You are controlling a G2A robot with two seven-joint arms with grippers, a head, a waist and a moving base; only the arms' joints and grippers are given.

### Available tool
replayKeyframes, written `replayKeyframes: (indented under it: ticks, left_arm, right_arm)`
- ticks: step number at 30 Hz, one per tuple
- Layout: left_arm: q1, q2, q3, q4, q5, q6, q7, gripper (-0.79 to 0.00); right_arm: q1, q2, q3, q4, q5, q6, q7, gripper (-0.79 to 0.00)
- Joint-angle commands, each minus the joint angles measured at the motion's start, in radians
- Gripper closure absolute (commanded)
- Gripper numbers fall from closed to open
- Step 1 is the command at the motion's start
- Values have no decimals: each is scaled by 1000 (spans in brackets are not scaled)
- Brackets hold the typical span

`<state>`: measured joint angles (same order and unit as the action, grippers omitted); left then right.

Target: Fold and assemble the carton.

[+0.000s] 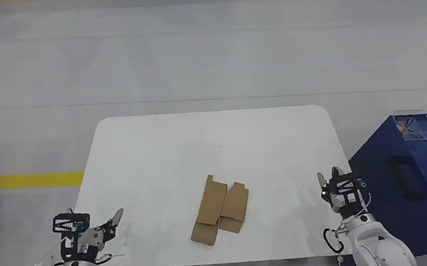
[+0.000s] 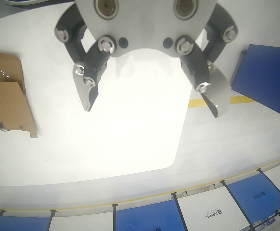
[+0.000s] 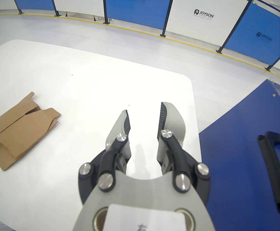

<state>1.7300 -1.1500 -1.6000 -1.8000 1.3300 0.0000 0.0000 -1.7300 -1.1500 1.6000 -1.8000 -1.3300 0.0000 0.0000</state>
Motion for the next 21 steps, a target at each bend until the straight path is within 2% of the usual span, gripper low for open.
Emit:
replayKeyframes:
  ticks: [1, 5, 6, 7, 9, 10, 12, 16, 20, 21]
  left_arm:
    - [0, 0, 0, 0, 0, 0, 0, -784]
    - [0, 0, 0, 0, 0, 0, 0, -784]
    - [0, 0, 0, 0, 0, 0, 0, -785]
    - [0, 0, 0, 0, 0, 0, 0, -785]
    - [0, 0, 0, 0, 0, 0, 0, -785]
    - [0, 0, 0, 0, 0, 0, 0, -785]
    - [0, 0, 0, 0, 0, 0, 0, -785]
    - [0, 0, 0, 0, 0, 0, 0, -785]
    - [0, 0, 0, 0, 0, 0, 0, -785]
    - [0, 0, 0, 0, 0, 0, 0, -785]
  right_arm:
    - [0, 0, 0, 0, 0, 0, 0, -286]
    - [0, 0, 0, 0, 0, 0, 0, -286]
    - [-2, 0, -3, 2, 15, -10, 11, -785]
    - [-2, -1, -2, -2, 47, -33, 38, -785]
    - [7, 4, 29, -29, 240, -187, 190, -785]
    - [17, 6, 63, -31, 339, -227, 244, -785]
    - [40, 7, 95, -28, 458, -221, 310, -785]
    - [106, 20, 101, 40, 933, -418, 693, -785]
    - [251, 39, 95, 218, 1424, -400, 1137, -785]
    - [292, 43, 83, 271, 1492, -382, 1224, -785]
